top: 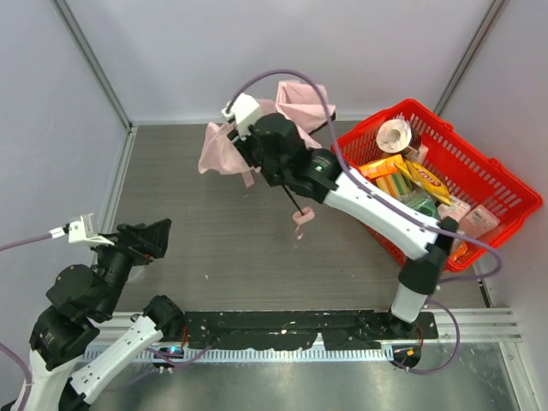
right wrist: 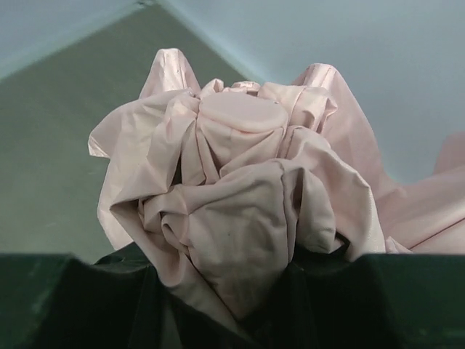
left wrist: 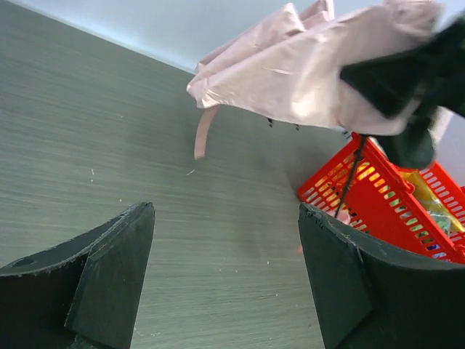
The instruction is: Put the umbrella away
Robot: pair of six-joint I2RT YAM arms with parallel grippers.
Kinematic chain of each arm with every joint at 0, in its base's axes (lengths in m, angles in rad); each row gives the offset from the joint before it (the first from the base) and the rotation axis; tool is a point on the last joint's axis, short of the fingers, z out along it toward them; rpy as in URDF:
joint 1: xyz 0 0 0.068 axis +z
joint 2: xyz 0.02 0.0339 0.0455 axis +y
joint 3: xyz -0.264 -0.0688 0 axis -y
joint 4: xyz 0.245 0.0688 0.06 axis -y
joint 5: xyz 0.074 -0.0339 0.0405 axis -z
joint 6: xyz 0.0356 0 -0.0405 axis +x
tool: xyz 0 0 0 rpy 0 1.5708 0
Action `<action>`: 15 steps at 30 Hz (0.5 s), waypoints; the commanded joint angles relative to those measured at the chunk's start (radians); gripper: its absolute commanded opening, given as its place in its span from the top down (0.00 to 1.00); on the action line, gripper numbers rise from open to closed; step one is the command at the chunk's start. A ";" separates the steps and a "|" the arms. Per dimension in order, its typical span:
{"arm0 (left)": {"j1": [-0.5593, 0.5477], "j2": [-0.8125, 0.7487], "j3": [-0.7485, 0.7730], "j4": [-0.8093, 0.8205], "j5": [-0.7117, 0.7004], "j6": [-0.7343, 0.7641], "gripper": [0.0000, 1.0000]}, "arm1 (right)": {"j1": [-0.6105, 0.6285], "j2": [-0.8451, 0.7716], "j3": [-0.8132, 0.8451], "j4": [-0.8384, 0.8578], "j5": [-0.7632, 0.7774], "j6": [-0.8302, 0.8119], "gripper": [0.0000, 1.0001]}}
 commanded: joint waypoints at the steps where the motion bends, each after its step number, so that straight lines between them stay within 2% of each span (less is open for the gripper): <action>1: 0.004 -0.014 0.000 0.031 -0.005 0.022 0.17 | -0.008 0.157 0.223 0.091 0.401 -0.372 0.99; 2: 0.003 -0.011 0.000 0.032 0.005 0.036 0.17 | -0.021 0.228 0.243 0.113 0.500 -0.495 1.00; 4: 0.003 -0.003 0.016 0.008 -0.005 0.056 0.17 | -0.051 0.318 0.302 0.194 0.590 -0.638 1.00; 7: 0.004 -0.002 0.044 -0.007 -0.013 0.073 0.17 | -0.103 0.397 0.291 0.378 0.642 -0.842 0.99; 9: 0.003 -0.003 0.056 -0.013 -0.005 0.076 0.17 | -0.134 0.444 0.303 0.567 0.678 -0.991 0.99; 10: 0.003 -0.003 0.062 -0.018 -0.002 0.079 0.17 | -0.145 0.461 0.308 0.610 0.661 -1.031 1.00; 12: 0.003 -0.005 0.079 -0.035 -0.002 0.074 0.17 | -0.140 0.491 0.287 0.575 0.602 -1.082 1.00; 13: 0.003 -0.008 0.081 -0.040 -0.002 0.073 0.17 | -0.125 0.507 0.221 0.581 0.589 -1.105 1.00; 15: 0.003 -0.020 0.079 -0.047 0.005 0.058 0.17 | -0.108 0.539 0.105 0.703 0.624 -1.134 0.99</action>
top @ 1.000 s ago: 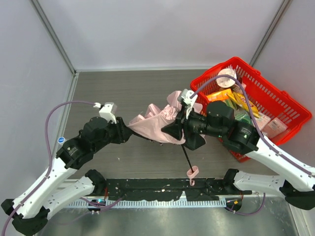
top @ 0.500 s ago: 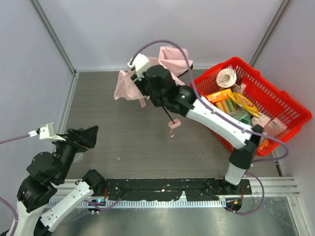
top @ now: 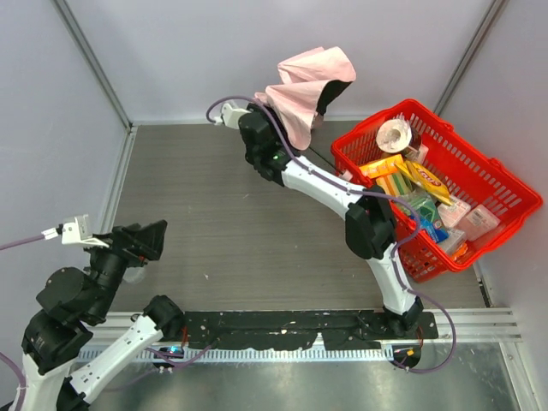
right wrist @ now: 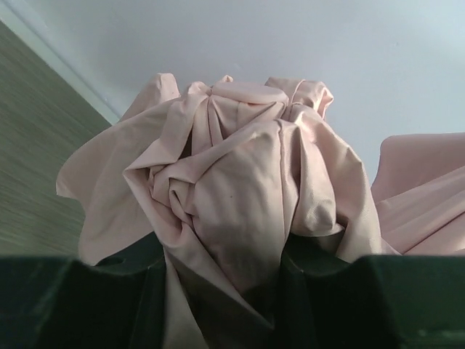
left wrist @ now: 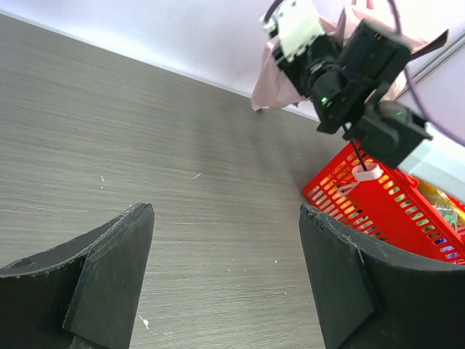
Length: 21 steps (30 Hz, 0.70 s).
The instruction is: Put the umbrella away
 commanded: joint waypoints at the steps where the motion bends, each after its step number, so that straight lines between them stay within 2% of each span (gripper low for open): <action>1: 0.002 -0.018 0.021 -0.024 0.015 -0.010 0.17 | 0.050 0.008 -0.132 0.309 0.104 -0.247 1.00; 3: 0.001 -0.047 -0.004 -0.031 0.022 -0.043 0.17 | 0.078 0.029 -0.244 0.368 0.149 -0.215 0.99; 5: 0.001 -0.069 -0.025 -0.042 0.028 -0.077 0.17 | 0.110 0.022 -0.341 0.342 0.144 -0.105 1.00; 8: 0.002 -0.092 -0.050 -0.054 0.038 -0.105 0.18 | 0.165 0.008 -0.439 0.241 0.102 0.093 1.00; 9: 0.001 -0.095 -0.056 -0.051 0.043 -0.108 0.17 | 0.178 0.006 -0.456 0.201 0.089 0.115 0.99; 15: 0.001 -0.083 -0.094 -0.041 0.071 -0.155 0.19 | 0.253 -0.056 -0.590 -0.018 -0.104 0.367 1.00; 21: 0.002 -0.028 -0.134 -0.038 0.124 -0.276 0.27 | 0.247 -0.130 -0.725 -0.173 -0.412 0.490 1.00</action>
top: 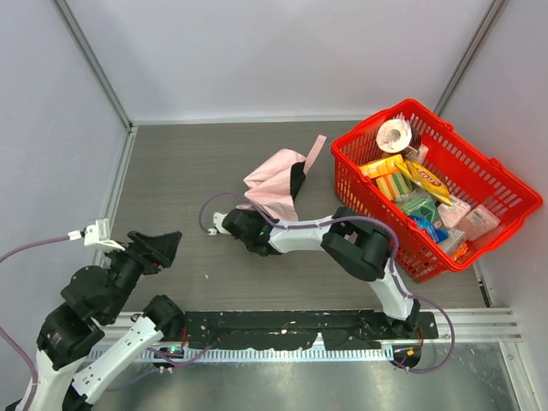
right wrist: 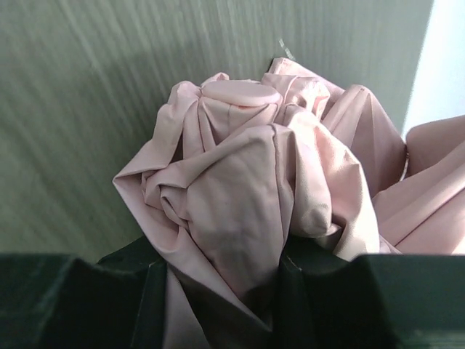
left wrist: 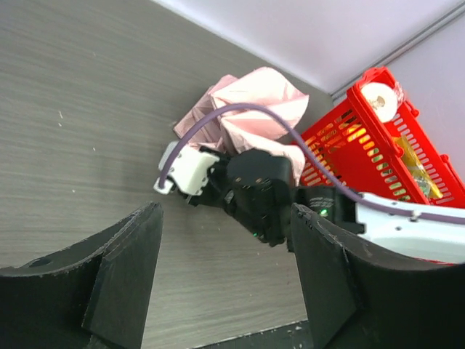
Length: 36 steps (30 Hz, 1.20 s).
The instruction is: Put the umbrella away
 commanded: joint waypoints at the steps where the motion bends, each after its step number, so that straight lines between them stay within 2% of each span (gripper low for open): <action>1: 0.003 0.050 -0.033 0.030 0.063 -0.108 0.29 | -0.028 -0.105 -0.057 -0.190 -0.317 0.180 0.99; 8: 0.003 0.061 -0.087 0.082 0.156 -0.208 0.36 | -0.082 -0.038 -0.021 -0.395 -0.771 0.317 0.99; 14: 0.001 0.121 -0.128 0.097 0.226 -0.298 0.43 | -0.133 0.039 -0.002 -0.464 -1.035 0.412 1.00; 18: 0.003 0.188 -0.193 0.099 0.226 -0.415 0.41 | -0.189 0.061 -0.019 -0.462 -1.189 0.461 0.99; 23: 0.003 0.214 -0.324 0.207 0.178 -0.558 0.31 | -0.260 0.091 -0.062 -0.436 -1.386 0.487 0.99; 26: 0.003 0.234 -0.417 0.383 0.169 -0.622 0.23 | -0.291 0.105 -0.076 -0.401 -1.453 0.501 0.99; 29: 0.001 0.347 -0.458 0.500 0.140 -0.690 0.18 | -0.323 0.121 -0.079 -0.393 -1.525 0.500 0.99; 32: 0.004 0.514 -0.419 0.489 0.089 -0.760 0.15 | -0.358 0.131 -0.091 -0.370 -1.565 0.507 0.99; 36: 0.004 0.712 -0.334 0.441 0.045 -0.863 0.15 | -0.368 0.116 -0.114 -0.327 -1.545 0.526 0.99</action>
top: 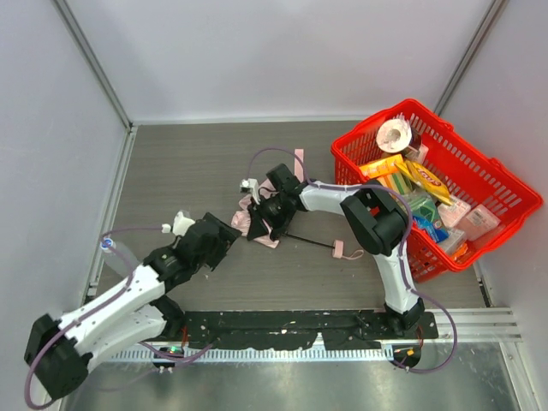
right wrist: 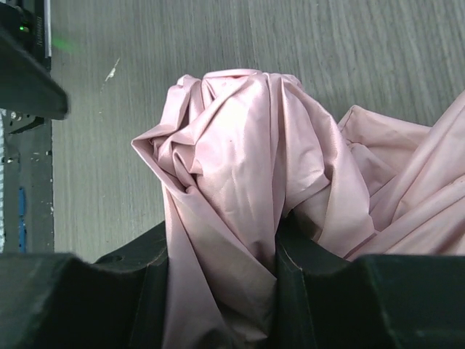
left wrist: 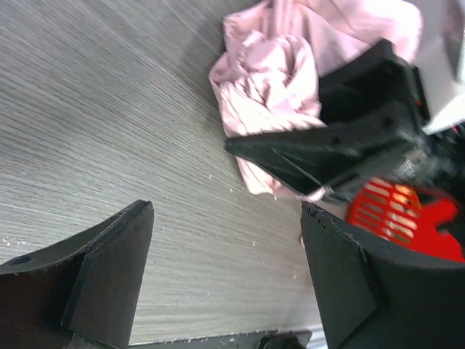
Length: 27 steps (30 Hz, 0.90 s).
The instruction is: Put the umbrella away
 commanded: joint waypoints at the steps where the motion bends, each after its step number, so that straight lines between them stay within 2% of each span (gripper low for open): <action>1: 0.003 0.175 0.101 0.046 -0.095 -0.149 0.14 | 0.009 0.118 -0.131 -0.164 -0.007 0.057 0.99; 6: 0.009 0.324 0.141 0.095 -0.108 -0.227 0.07 | 0.007 0.081 -0.157 -0.124 0.021 0.078 0.99; 12: 0.039 0.415 0.066 0.341 -0.048 -0.250 0.04 | 0.007 0.081 -0.154 -0.120 0.029 0.080 0.99; 14: 0.042 0.427 0.050 0.402 -0.081 -0.212 0.03 | 0.007 0.078 -0.154 -0.115 0.033 0.085 0.99; 18: 0.053 0.415 0.004 0.500 -0.148 -0.154 0.03 | 0.007 0.070 -0.155 -0.121 0.049 0.080 0.99; 27: 0.079 0.533 -0.080 0.698 -0.025 -0.217 0.08 | 0.018 0.053 -0.157 -0.114 0.075 0.083 0.99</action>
